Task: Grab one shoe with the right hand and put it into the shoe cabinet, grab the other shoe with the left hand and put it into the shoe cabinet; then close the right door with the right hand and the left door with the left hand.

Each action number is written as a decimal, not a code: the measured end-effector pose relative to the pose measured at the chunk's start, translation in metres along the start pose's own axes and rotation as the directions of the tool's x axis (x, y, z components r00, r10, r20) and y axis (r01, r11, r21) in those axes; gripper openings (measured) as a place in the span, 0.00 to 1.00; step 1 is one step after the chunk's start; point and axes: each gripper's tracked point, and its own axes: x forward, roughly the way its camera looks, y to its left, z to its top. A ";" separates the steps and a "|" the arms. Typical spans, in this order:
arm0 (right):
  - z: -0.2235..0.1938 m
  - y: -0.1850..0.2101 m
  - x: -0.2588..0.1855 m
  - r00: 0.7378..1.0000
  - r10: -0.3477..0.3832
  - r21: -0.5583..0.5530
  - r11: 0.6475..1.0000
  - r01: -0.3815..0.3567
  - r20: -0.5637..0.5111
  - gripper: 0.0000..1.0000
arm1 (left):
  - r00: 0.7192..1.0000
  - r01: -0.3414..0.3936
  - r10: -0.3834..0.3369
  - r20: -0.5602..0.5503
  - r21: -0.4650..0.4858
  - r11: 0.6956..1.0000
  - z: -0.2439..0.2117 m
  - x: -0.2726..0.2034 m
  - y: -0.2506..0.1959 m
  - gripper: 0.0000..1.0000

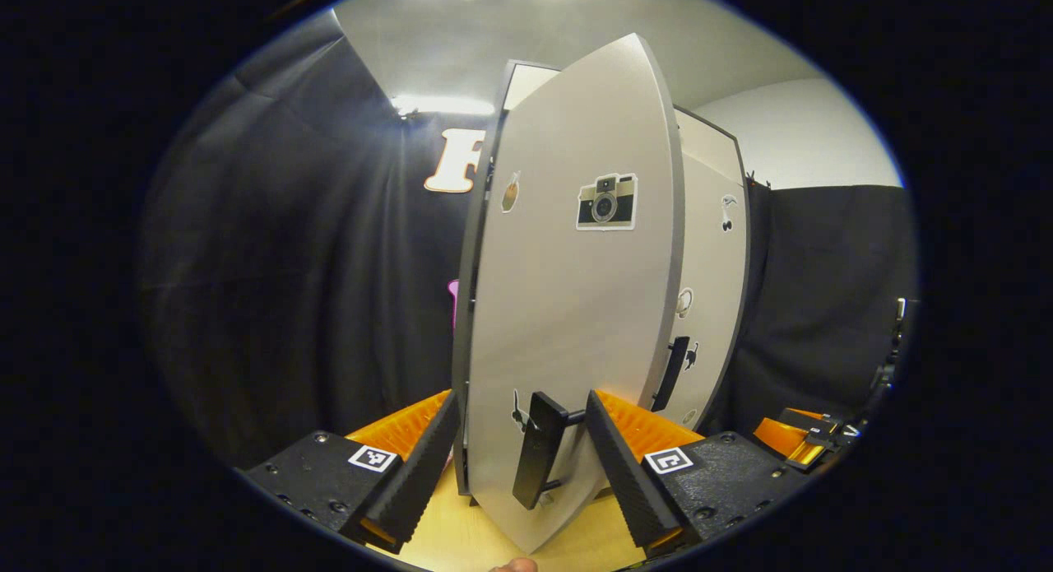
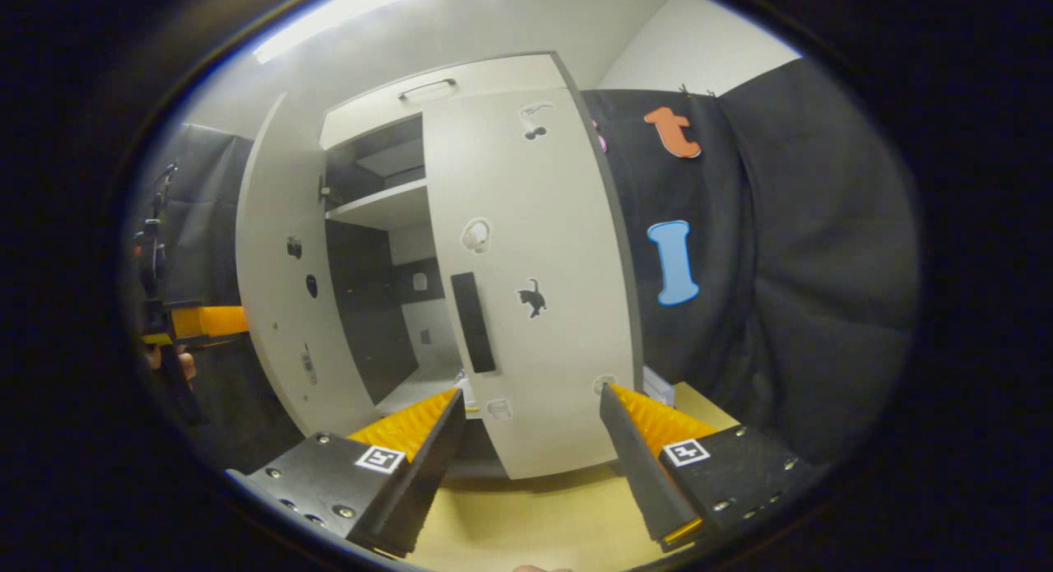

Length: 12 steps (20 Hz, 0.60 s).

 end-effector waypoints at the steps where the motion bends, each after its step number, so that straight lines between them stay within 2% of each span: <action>1: 0.002 -0.007 -0.004 1.000 -0.017 0.002 1.000 0.017 0.003 0.98 | 1.000 0.021 -0.021 0.000 -0.011 1.000 0.000 0.007 -0.009 0.94; 5: 0.012 -0.032 -0.016 0.997 -0.073 0.007 0.997 0.073 0.018 0.98 | 0.992 0.120 -0.121 -0.021 -0.035 0.992 -0.010 0.028 -0.047 0.94; 8: 0.019 -0.043 -0.021 0.995 -0.095 0.013 0.995 0.094 0.041 0.98 | 0.989 0.140 -0.140 -0.040 0.001 0.990 -0.021 0.043 -0.058 0.94; 9: 0.019 -0.045 -0.023 0.994 -0.100 0.012 0.995 0.100 0.044 0.98 | 0.989 0.143 -0.143 -0.045 0.005 0.990 -0.022 0.045 -0.063 0.90; 10: 0.019 -0.048 -0.023 0.993 -0.107 0.009 0.994 0.107 0.046 0.98 | 0.988 0.147 -0.146 -0.048 0.009 0.989 -0.024 0.048 -0.068 0.92; 11: 0.018 -0.050 -0.024 0.993 -0.113 0.004 0.994 0.113 0.042 0.98 | 0.988 0.147 -0.147 -0.054 0.010 0.989 -0.026 0.053 -0.072 0.90; 12: 0.016 -0.052 -0.024 0.992 -0.118 0.001 0.993 0.118 0.041 0.98 | 0.987 0.150 -0.150 -0.056 0.009 0.989 -0.029 0.057 -0.075 0.95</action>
